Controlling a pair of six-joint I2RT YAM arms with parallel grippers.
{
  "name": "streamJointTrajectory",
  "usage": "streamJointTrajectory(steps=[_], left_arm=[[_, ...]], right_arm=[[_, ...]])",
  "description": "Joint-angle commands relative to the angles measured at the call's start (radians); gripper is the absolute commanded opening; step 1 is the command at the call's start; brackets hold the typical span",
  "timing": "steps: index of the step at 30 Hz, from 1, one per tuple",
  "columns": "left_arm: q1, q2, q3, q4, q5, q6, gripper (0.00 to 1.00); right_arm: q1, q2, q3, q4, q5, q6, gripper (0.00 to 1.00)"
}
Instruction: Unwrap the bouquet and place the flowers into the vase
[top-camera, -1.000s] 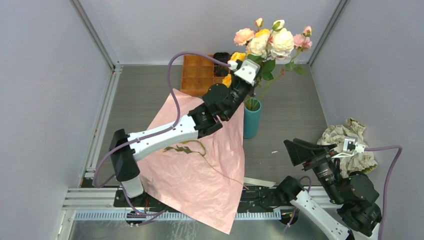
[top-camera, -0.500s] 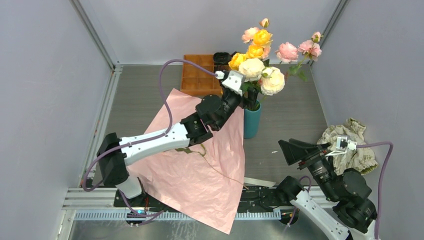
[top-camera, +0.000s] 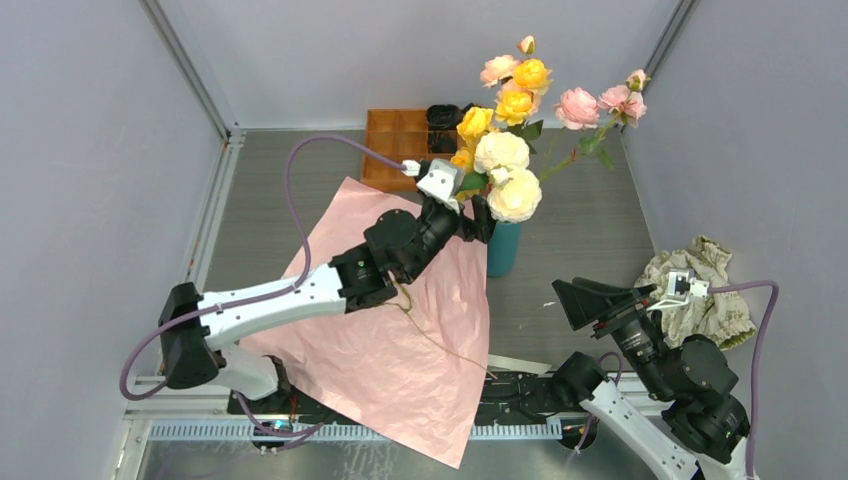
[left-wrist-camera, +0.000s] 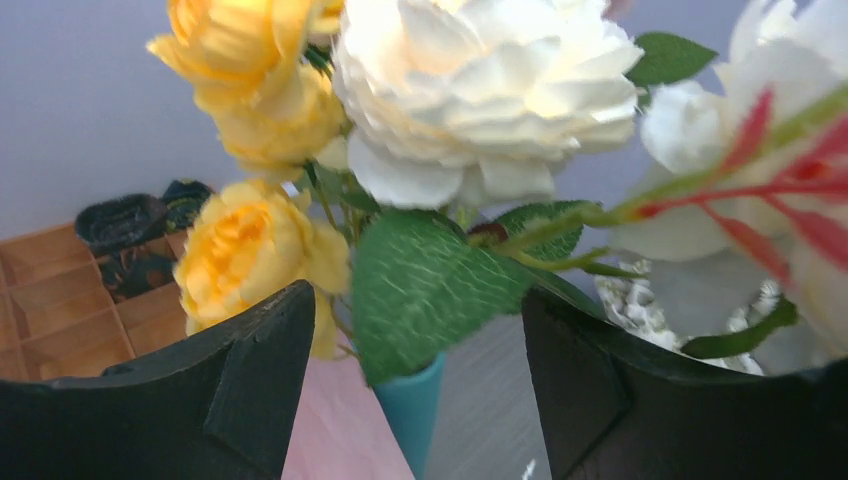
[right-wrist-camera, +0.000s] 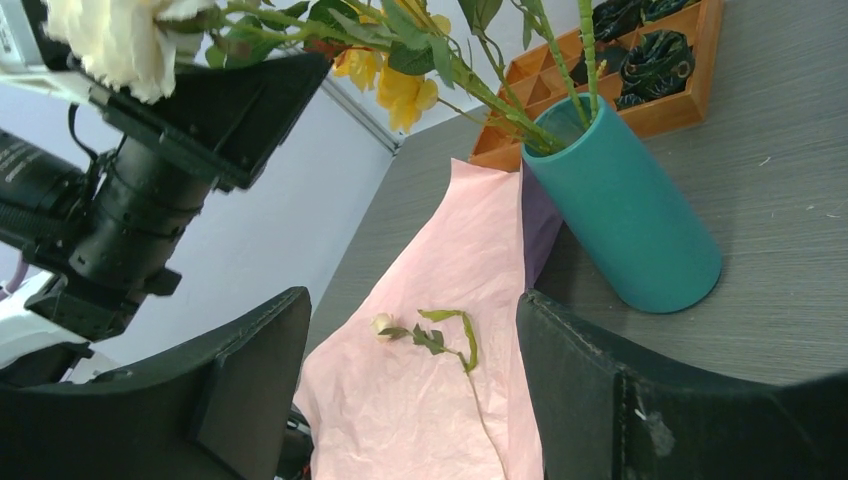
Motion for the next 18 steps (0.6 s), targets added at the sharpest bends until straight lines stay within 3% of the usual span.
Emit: streamJointTrajectory(steps=[1, 7, 12, 18], left_arm=[[-0.078, -0.092, -0.072, -0.036, -0.061, -0.036, 0.75], [-0.229, -0.245, -0.238, -0.074, -0.288, -0.045, 0.73], [-0.332, -0.395, -0.355, -0.195, -0.539, -0.136, 0.69], [-0.392, -0.557, -0.388, -0.529, -0.786, -0.329, 0.62]], right_arm=[[0.000, 0.000, -0.007, 0.071, -0.014, 0.015, 0.81], [-0.001, 0.019, 0.014, 0.079, -0.020, 0.006, 0.81], [0.000, 0.061, 0.023, 0.147, -0.048, -0.013, 0.80], [0.000, 0.263, 0.165, 0.289, -0.134, -0.079, 0.80]])
